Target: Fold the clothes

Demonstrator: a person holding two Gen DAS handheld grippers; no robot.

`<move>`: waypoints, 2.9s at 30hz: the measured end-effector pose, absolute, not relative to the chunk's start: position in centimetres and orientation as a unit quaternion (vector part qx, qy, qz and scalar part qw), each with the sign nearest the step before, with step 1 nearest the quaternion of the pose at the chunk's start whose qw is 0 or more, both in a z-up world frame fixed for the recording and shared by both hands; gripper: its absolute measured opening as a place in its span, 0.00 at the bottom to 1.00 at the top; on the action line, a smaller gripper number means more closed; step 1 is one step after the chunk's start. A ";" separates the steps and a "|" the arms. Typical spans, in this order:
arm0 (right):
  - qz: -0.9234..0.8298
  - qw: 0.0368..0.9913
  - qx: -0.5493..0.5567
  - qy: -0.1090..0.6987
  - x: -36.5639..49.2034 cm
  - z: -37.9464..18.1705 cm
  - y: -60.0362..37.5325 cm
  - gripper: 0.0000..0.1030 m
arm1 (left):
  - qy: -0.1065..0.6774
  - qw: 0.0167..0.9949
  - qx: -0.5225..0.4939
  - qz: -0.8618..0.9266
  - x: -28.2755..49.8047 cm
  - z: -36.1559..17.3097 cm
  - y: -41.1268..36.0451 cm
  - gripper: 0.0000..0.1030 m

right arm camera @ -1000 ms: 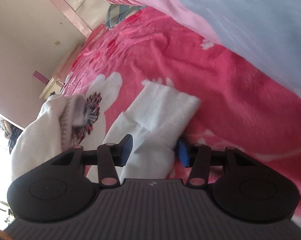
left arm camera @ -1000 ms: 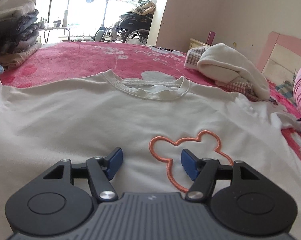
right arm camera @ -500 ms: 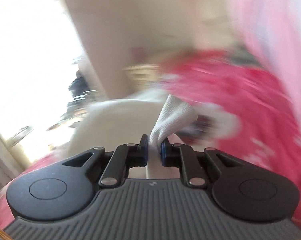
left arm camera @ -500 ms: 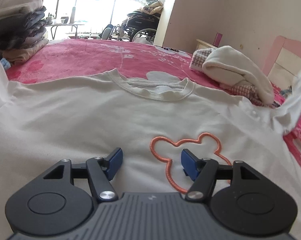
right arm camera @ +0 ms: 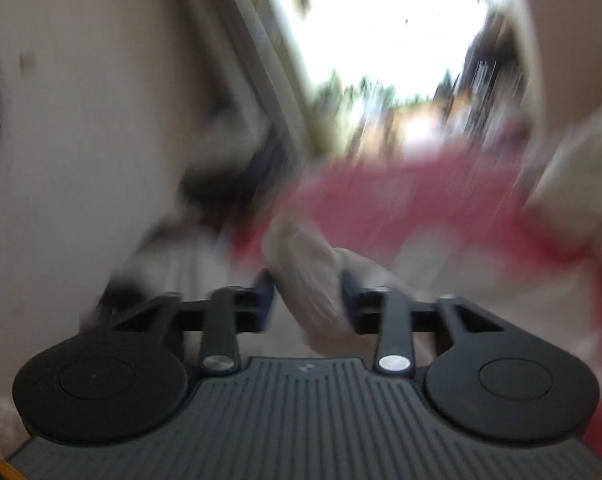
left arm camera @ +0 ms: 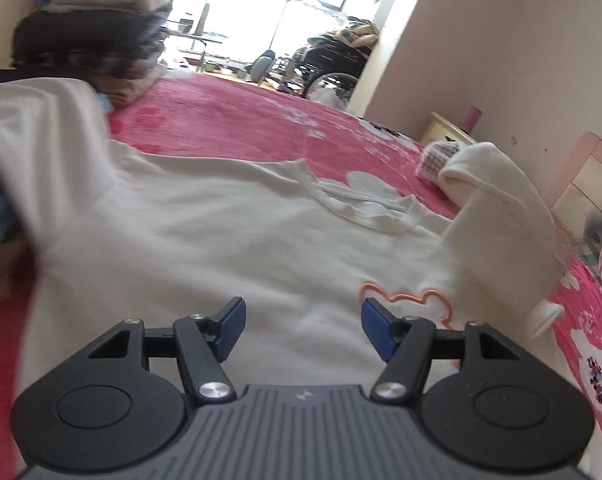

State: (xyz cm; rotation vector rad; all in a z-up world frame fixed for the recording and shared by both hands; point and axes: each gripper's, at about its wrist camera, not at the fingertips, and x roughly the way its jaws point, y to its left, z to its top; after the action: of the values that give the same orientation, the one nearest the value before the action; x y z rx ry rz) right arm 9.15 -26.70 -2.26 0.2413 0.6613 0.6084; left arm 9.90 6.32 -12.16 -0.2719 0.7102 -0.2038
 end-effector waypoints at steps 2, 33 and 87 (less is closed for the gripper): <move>0.300 0.863 0.149 0.379 7.8 -5.0 -25.6 0.40 | 0.348 0.923 -0.134 -0.093 9.6 -12.0 7.1 0.63; -0.068 0.892 0.380 0.234 0.9 -14.8 -40.5 0.38 | 0.463 0.868 -0.097 -0.151 13.6 -12.6 -1.2 0.07; 0.000 0.901 0.234 0.366 22.6 -14.5 -41.9 0.27 | 0.416 0.898 -0.048 -0.135 12.4 -13.8 2.2 0.33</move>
State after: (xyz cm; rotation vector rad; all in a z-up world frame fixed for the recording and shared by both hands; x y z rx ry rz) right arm 22.63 -41.92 -14.47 0.4846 0.7575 -0.0002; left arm 12.42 2.18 -13.84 -0.1003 0.8622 -0.2793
